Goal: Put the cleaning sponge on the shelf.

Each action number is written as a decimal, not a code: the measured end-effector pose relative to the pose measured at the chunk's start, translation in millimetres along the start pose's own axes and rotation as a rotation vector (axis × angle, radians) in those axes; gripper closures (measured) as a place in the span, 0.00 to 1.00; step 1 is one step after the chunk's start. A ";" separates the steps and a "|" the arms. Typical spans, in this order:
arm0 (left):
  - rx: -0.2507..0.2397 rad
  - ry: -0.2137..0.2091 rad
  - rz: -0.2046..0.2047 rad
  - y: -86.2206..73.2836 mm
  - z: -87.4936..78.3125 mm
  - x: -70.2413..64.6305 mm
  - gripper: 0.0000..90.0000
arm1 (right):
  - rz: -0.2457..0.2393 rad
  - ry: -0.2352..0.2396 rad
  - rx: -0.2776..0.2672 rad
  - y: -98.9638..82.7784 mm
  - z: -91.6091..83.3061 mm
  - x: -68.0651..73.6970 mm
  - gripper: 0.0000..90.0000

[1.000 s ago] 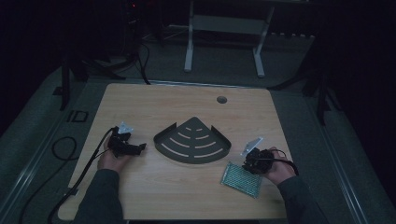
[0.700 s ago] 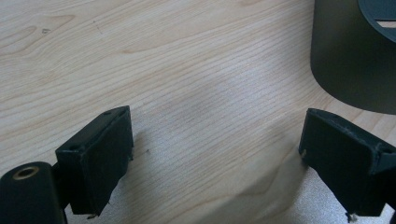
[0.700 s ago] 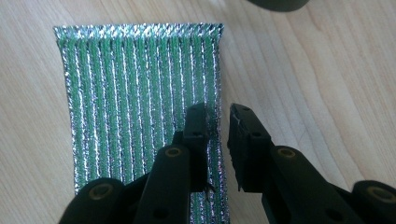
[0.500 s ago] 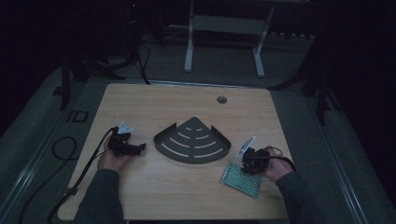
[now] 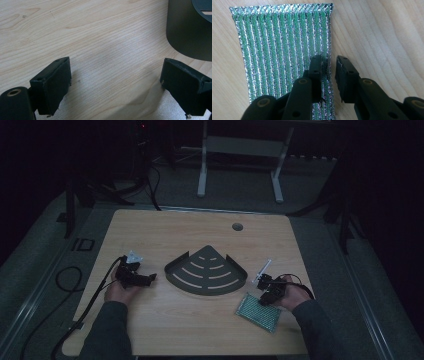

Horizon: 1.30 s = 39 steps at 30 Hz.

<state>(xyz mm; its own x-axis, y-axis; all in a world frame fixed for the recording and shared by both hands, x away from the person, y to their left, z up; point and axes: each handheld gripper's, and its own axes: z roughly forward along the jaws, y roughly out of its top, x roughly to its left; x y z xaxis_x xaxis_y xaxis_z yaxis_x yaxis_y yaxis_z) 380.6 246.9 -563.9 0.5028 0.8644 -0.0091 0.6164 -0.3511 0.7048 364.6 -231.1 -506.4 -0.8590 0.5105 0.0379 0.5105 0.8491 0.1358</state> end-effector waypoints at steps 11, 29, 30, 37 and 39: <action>0.000 0.000 0.000 0.0 0.0 0.0 0.12 | -0.015 0.011 0.001 -0.3 0.2 1.7 0.97; -0.001 0.000 -0.001 0.0 0.1 0.0 0.12 | -0.034 -0.059 -0.027 -2.7 -16.8 7.2 1.00; 0.000 0.000 -0.001 0.0 0.0 0.0 0.12 | -0.029 -0.059 -0.029 -2.9 -18.8 6.5 1.00; -0.001 0.000 -0.001 0.0 0.1 0.0 0.12 | -0.007 -0.080 -0.034 -4.1 -29.4 1.2 1.00; -0.001 0.000 -0.001 0.0 0.1 0.0 0.12 | 0.000 -0.085 -0.039 -4.5 -32.0 -0.5 1.00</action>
<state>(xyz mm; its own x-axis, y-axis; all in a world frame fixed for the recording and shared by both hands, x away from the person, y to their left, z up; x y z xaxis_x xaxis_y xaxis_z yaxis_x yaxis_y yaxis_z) 380.7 246.9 -563.9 0.5025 0.8645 -0.0098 0.6164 -0.3503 0.7052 361.6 -239.5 -475.4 -0.8518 0.5219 -0.0457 0.5075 0.8437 0.1747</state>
